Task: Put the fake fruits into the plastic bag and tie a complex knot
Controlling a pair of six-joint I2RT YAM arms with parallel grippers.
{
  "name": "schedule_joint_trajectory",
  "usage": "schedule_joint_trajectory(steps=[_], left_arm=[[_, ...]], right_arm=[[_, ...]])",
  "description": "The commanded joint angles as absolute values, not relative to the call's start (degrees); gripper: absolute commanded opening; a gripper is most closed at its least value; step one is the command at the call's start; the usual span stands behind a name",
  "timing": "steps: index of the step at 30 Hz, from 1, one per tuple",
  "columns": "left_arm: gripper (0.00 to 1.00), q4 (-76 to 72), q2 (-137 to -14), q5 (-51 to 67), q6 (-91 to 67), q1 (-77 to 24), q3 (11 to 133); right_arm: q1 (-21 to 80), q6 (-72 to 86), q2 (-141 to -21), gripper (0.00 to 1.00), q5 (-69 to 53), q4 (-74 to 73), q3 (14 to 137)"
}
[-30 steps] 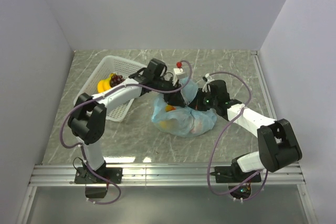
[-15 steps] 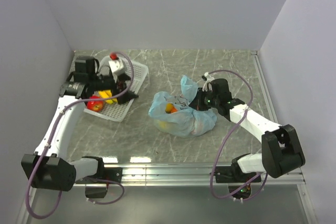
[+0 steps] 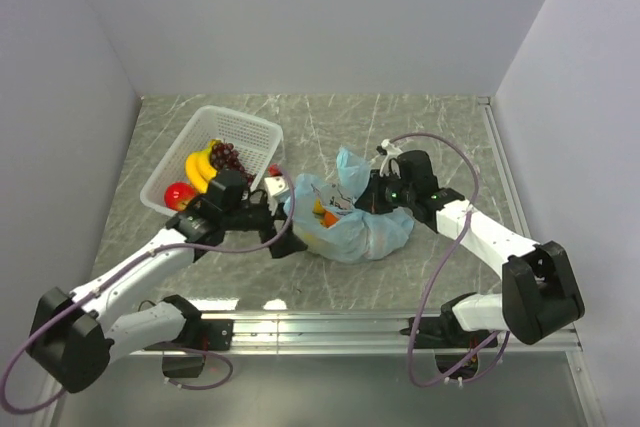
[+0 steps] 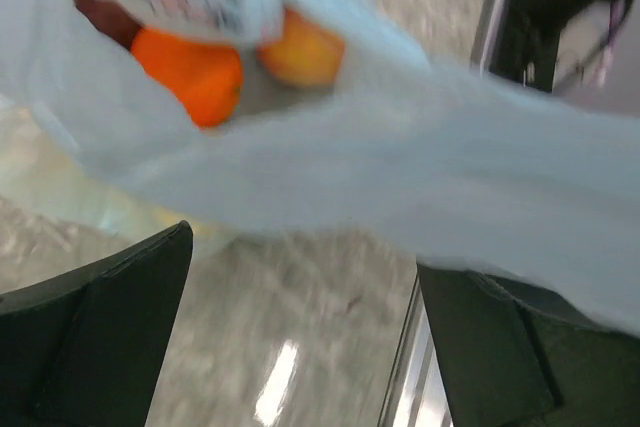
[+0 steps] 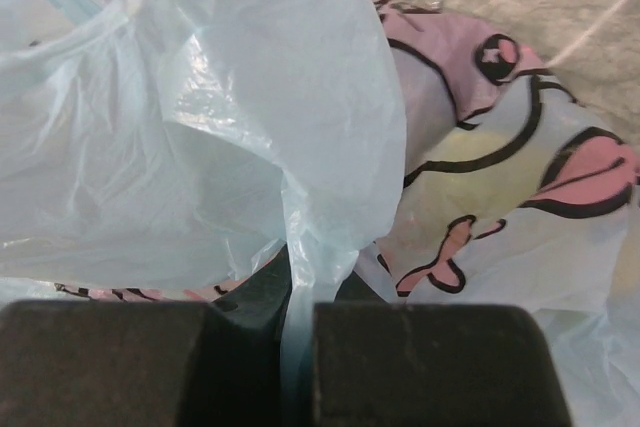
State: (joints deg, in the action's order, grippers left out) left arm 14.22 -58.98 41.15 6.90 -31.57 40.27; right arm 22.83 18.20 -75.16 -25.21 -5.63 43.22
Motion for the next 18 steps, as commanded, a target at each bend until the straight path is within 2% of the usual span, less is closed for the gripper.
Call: schedule_joint_trajectory(steps=[1, 6, 13, 18], left_arm=[[0.99, -6.8, -62.2, 30.0, -13.1, -35.7, 40.2], [0.99, -15.2, -71.1, 20.1, -22.2, -37.4, 46.2], [0.99, -17.4, -77.4, 14.5, -29.3, -37.8, 49.3], [0.98, -22.6, -79.4, 15.7, -29.5, -37.7, 47.5]], right_arm=[[24.8, 17.9, -72.8, 0.00, -27.9, -5.5, 45.6], [28.4, 17.1, -72.3, 0.00, -30.6, -5.0, 45.4], [29.5, 18.1, -72.5, 0.00, -32.8, -2.7, 44.6], [29.6, 17.2, -71.9, 0.00, -34.6, -2.2, 43.9]])
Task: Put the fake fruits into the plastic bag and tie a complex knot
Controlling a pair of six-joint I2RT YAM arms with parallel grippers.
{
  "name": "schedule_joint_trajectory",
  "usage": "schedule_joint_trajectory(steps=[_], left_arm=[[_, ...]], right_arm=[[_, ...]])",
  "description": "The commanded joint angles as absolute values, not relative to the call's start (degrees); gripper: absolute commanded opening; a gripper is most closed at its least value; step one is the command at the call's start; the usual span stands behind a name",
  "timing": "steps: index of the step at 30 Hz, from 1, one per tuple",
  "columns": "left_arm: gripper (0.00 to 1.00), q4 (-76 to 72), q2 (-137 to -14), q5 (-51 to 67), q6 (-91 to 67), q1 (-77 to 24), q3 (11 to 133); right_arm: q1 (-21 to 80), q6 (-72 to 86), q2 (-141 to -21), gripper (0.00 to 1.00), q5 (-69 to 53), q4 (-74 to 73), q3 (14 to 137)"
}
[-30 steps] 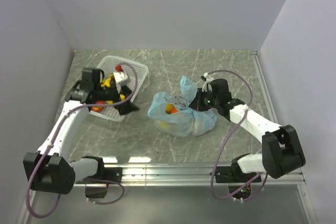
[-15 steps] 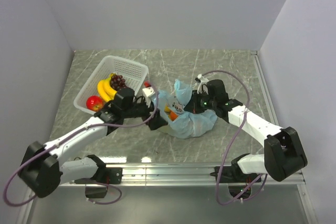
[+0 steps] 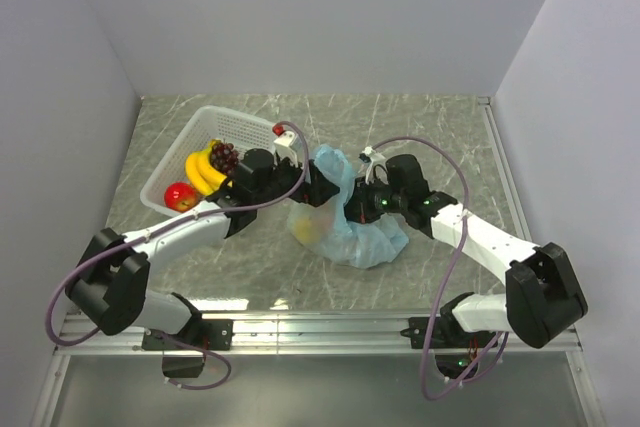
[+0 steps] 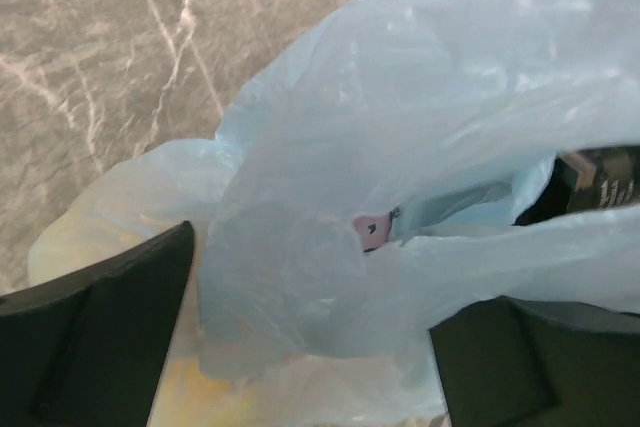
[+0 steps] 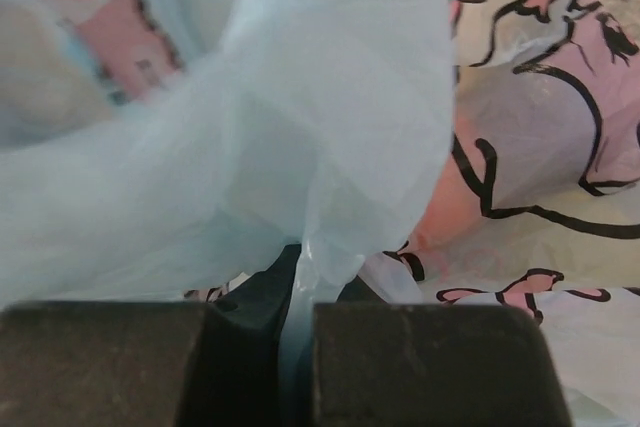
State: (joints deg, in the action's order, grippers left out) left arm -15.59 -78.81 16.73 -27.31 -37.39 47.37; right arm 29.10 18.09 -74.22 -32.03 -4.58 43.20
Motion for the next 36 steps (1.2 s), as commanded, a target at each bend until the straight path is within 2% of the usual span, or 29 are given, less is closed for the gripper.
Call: schedule_joint_trajectory(steps=[1, 5, 7, 10, 13, 14, 15, 16, 24, 26, 27, 28, 29, 31, 32, 33, 36], left_arm=[[0.92, -24.6, -79.7, 18.3, -29.2, -37.7, 47.2], [0.83, -27.3, -82.7, 22.0, -27.3, -37.7, 47.3], [0.83, -28.8, -84.1, 23.1, -25.9, -37.7, 46.9], [0.64, -30.4, -86.5, 24.7, -24.1, -37.7, 47.2], [0.34, -28.8, -88.5, 26.0, -23.7, -37.0, 48.6], [0.14, -28.1, -88.8, 26.5, -23.6, -36.6, 48.9], [0.05, -26.6, -88.5, 27.2, -23.3, -35.7, 48.8], [0.00, -25.3, -88.0, 27.9, -22.9, -35.3, 48.7], [0.00, -13.5, -74.5, 30.1, -18.5, -29.6, 45.0], [0.05, -10.7, -71.6, 32.8, -16.8, -28.9, 45.5], [0.14, -9.9, -70.9, 34.8, -15.2, -28.3, 45.6], [0.35, -8.8, -70.3, 36.4, -14.2, -28.4, 46.4], [0.48, -7.0, -69.2, 38.3, -13.7, -28.4, 46.7], [0.66, -5.8, -68.0, 39.1, -13.8, -28.4, 46.8], [0.91, -5.5, -66.7, 39.1, -15.5, -28.4, 46.4], [0.99, -5.6, -66.0, 38.4, -16.2, -28.4, 45.3], [0.99, -6.1, -64.2, 32.7, -19.1, -29.2, 43.6]], right_arm=[[29.5, 16.6, -71.5, 0.00, -34.9, -2.3, 43.6], [29.5, 15.2, -71.0, 0.00, -35.8, -2.5, 43.2], [29.5, 14.9, -70.8, 0.00, -36.4, -2.3, 42.8], [29.4, 13.9, -70.5, 0.00, -36.3, -2.9, 42.6], [29.0, 13.3, -70.0, 0.00, -35.3, -3.9, 42.1], [28.6, 13.1, -69.8, 0.00, -34.6, -4.6, 42.0], [27.4, 13.0, -69.5, 0.00, -34.3, -5.0, 41.8], [26.8, 12.5, -68.6, 0.00, -33.8, -5.3, 41.3], [17.8, 8.3, -67.8, 0.00, -33.2, -10.2, 44.9], [17.8, 8.0, -68.4, 0.00, -34.0, -10.7, 45.4], [17.7, 8.7, -68.6, 0.00, -34.7, -10.5, 45.4], [17.8, 9.1, -68.7, 0.00, -35.9, -9.9, 45.4], [18.2, 9.8, -68.7, 0.00, -36.2, -9.0, 45.3], [18.8, 10.9, -69.3, 0.00, -36.9, -8.5, 45.7], [19.0, 11.4, -69.4, 0.00, -37.3, -7.8, 45.7], [19.2, 12.4, -69.8, 0.00, -38.0, -7.4, 45.8], [20.1, 13.7, -70.0, 0.00, -39.1, -6.1, 45.7]])
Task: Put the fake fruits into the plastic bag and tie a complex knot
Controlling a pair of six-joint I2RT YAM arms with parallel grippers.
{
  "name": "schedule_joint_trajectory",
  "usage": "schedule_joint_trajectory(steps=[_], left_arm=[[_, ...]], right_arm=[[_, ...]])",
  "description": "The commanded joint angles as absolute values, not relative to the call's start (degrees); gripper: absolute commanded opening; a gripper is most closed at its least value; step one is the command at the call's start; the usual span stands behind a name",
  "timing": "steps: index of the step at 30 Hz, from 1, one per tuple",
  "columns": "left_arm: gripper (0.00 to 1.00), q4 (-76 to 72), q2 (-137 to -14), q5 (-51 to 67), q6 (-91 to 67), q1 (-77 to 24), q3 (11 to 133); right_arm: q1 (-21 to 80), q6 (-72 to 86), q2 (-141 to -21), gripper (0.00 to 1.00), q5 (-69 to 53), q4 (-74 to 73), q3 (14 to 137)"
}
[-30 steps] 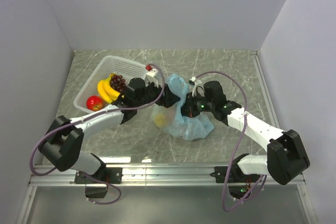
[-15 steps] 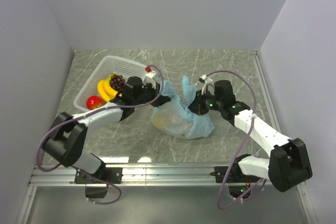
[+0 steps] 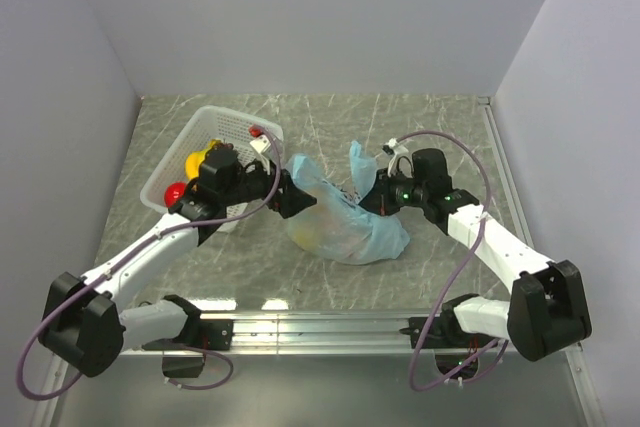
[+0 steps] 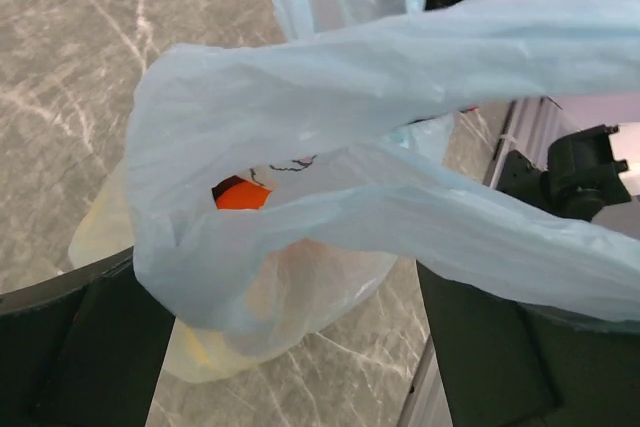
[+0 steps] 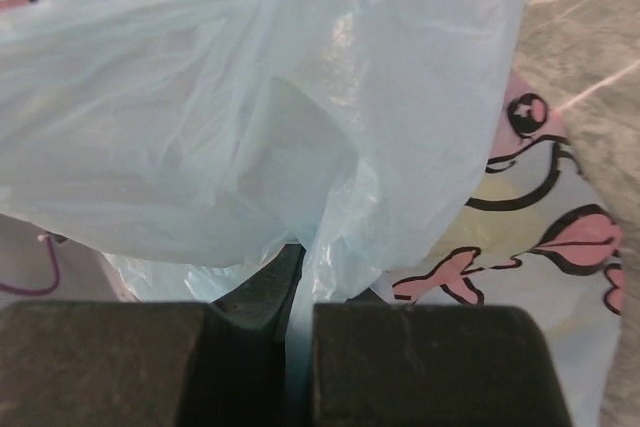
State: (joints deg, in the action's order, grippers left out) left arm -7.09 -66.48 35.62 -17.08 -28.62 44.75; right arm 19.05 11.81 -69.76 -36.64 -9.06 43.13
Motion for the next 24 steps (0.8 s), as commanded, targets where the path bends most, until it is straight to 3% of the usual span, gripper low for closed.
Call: schedule_joint_trajectory(steps=[1, 10, 24], left_arm=[[0.99, -6.1, -64.1, 30.6, -19.9, -29.4, 42.9], [0.99, -8.8, -71.2, 11.0, -33.2, -38.4, 47.0], [0.99, -18.2, -69.5, 7.3, -41.9, -40.2, 42.4]], right_arm=[[20.3, 13.9, -70.0, 0.00, -39.6, -5.7, 45.6], [25.0, 14.7, -71.5, 0.00, -41.6, -4.0, 45.2], [26.7, 16.0, -73.2, 0.00, -38.0, -3.4, 45.0]])
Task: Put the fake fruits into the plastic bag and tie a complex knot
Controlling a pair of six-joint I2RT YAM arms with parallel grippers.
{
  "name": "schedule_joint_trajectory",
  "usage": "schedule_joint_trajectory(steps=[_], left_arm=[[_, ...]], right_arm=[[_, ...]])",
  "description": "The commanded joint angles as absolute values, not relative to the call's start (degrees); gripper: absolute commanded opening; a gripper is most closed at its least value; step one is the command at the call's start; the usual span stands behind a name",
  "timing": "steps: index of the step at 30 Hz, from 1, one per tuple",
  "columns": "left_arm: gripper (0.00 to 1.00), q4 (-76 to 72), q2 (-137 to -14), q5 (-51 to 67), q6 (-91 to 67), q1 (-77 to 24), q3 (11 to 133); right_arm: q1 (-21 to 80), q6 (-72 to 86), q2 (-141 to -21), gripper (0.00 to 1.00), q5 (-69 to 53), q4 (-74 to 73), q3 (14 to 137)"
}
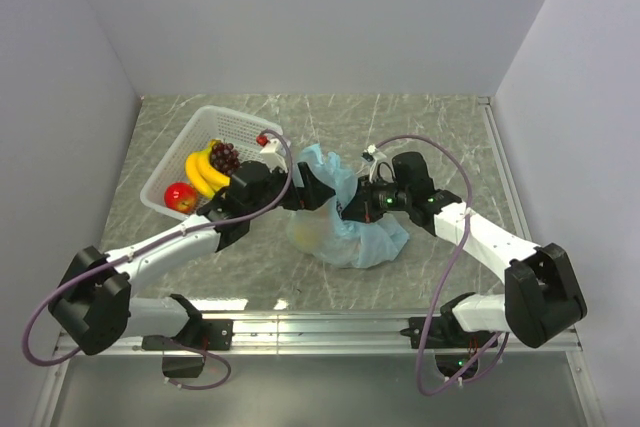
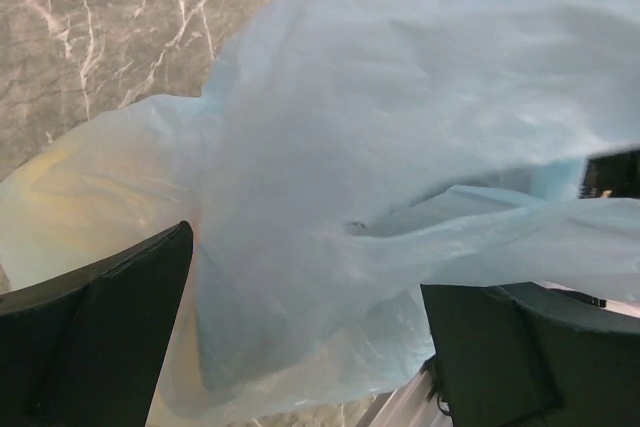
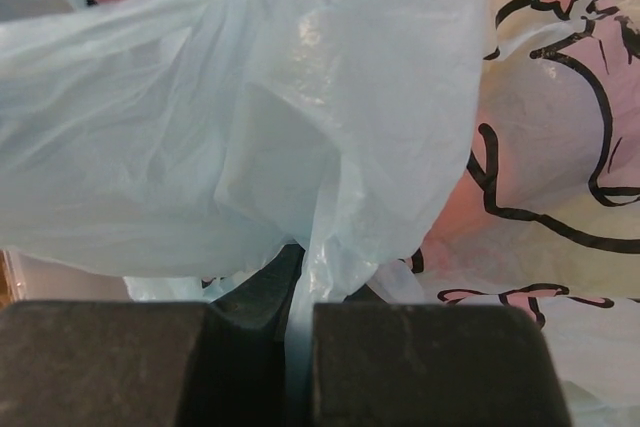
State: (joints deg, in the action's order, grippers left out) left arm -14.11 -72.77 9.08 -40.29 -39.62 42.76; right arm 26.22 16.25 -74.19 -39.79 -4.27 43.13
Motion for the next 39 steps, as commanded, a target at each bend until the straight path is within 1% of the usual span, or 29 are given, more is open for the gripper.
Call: schedule_joint_trajectory(steps=[1, 4, 9, 10, 11, 17, 21, 24, 25, 27, 28, 29, 31, 33, 36, 37, 39], left_arm=[[0.99, -17.1, -69.3, 6.4, -41.6, -40.3, 42.7], [0.99, -12.9, -68.8, 2.0, -40.6, -41.5, 44.4], [0.99, -11.4, -68.5, 0.2, -39.1, -45.2, 45.5], [0.99, -11.2, -68.7, -3.0, -38.6, -46.0, 45.7], [0.99, -11.2, -69.0, -3.4, -38.3, -47.1, 46.1], [0.99, -10.5, -72.6, -8.9, -37.9, -47.8, 46.9], [0.99, -10.7, -75.6, -10.1, -35.4, -47.5, 47.2], [0.85, -13.0, -77.3, -8.1, -35.3, -45.8, 46.1], [0.78, -13.5, -78.0, -7.7, -35.4, -45.4, 45.9], [0.72, -14.7, -78.4, -6.5, -35.2, -44.7, 45.5], [0.67, -15.2, -78.8, -6.2, -34.6, -44.6, 45.5], [0.65, -15.5, -78.8, -5.7, -34.1, -44.2, 45.5], [0.64, -14.9, -78.1, -4.6, -32.7, -43.5, 45.3], [0.58, -14.6, -77.0, -2.9, -31.3, -42.9, 44.2], [0.40, -14.6, -73.9, 1.1, -27.6, -42.0, 41.7], [0.25, -14.6, -72.8, 2.8, -24.5, -41.9, 41.4], [0.11, -13.9, -72.3, 7.4, -22.0, -41.9, 41.5]], right_arm=[[26.7, 16.1, -73.0, 0.00, -36.9, -3.9, 45.1], [26.7, 16.3, -71.3, 0.00, -35.1, -4.3, 45.0], [27.3, 14.2, -69.8, 0.00, -37.1, -4.7, 46.0], [28.1, 13.7, -69.8, 0.00, -37.2, -5.1, 46.1], [28.3, 13.1, -69.9, 0.00, -37.2, -5.4, 46.5], [29.0, 13.4, -69.8, 0.00, -39.3, -4.5, 45.7], [29.0, 13.2, -68.2, 0.00, -40.1, -4.0, 44.6], [28.9, 13.3, -67.0, 0.00, -40.3, -3.5, 43.6], [28.8, 13.3, -66.7, 0.00, -40.2, -3.7, 43.5], [28.3, 13.4, -66.6, 0.00, -40.1, -3.7, 43.1], [28.2, 13.6, -66.4, 0.00, -39.6, -3.8, 43.0], [28.0, 14.0, -66.4, 0.00, -39.1, -4.0, 42.8], [26.4, 14.3, -66.3, 0.00, -37.0, -4.6, 42.6], [24.7, 15.1, -65.8, 0.00, -35.2, -4.7, 42.0], [22.2, 14.6, -65.7, 0.00, -34.5, -5.8, 41.8], [22.1, 14.2, -65.7, 0.00, -33.3, -6.6, 41.8], [22.1, 12.8, -66.0, 0.00, -33.2, -7.3, 41.9]])
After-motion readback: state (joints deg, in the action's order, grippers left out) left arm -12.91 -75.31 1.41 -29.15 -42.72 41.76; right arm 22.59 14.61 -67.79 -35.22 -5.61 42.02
